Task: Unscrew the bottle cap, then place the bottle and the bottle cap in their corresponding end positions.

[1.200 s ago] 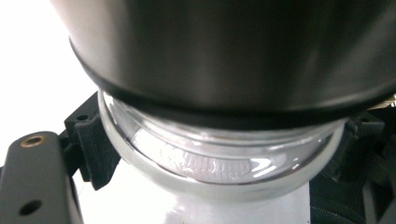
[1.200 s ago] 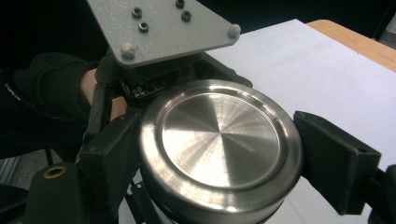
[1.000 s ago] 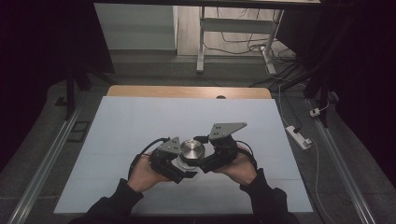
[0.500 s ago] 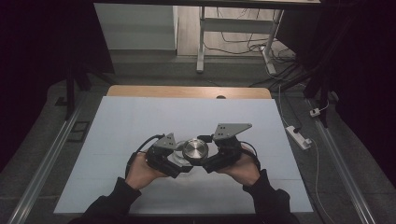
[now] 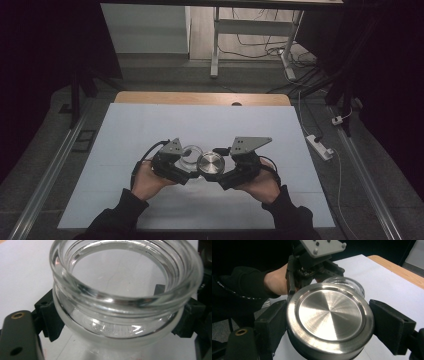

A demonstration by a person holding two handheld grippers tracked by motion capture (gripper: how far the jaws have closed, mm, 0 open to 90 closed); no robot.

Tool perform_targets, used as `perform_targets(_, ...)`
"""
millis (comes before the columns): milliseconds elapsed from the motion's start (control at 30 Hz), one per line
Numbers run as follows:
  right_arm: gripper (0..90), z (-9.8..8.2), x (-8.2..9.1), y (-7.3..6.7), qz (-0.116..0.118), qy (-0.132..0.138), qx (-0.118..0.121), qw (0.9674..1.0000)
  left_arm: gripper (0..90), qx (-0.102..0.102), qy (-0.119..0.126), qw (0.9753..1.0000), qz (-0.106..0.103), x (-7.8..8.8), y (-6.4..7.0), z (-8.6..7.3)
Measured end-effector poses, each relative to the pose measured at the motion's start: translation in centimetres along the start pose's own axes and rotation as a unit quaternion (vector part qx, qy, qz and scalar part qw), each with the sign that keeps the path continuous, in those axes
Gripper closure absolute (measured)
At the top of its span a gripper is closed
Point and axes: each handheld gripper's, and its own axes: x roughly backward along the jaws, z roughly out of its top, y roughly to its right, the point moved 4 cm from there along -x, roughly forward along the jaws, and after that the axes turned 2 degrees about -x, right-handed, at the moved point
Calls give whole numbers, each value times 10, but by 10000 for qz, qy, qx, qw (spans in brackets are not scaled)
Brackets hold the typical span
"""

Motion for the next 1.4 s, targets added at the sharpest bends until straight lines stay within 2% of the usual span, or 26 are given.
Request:
perform_targets(333,180,-7,0,-4,-13,-35,4,10000,160,77,56,9998,154,4,-9,-1)
perform_targets(667,180,-17,-9,-11,102,-136,39,9998,160,114,122,9995,260,5,-16,1)
perform_targets(1067,180,-29,-17,-16,179,-133,25,9997,160,48,183,9993,332,3,-23,10)
perform_targets(1400,180,-40,-21,-23,146,-168,88,9997,160,-6,177,9992,365,-7,-32,19)
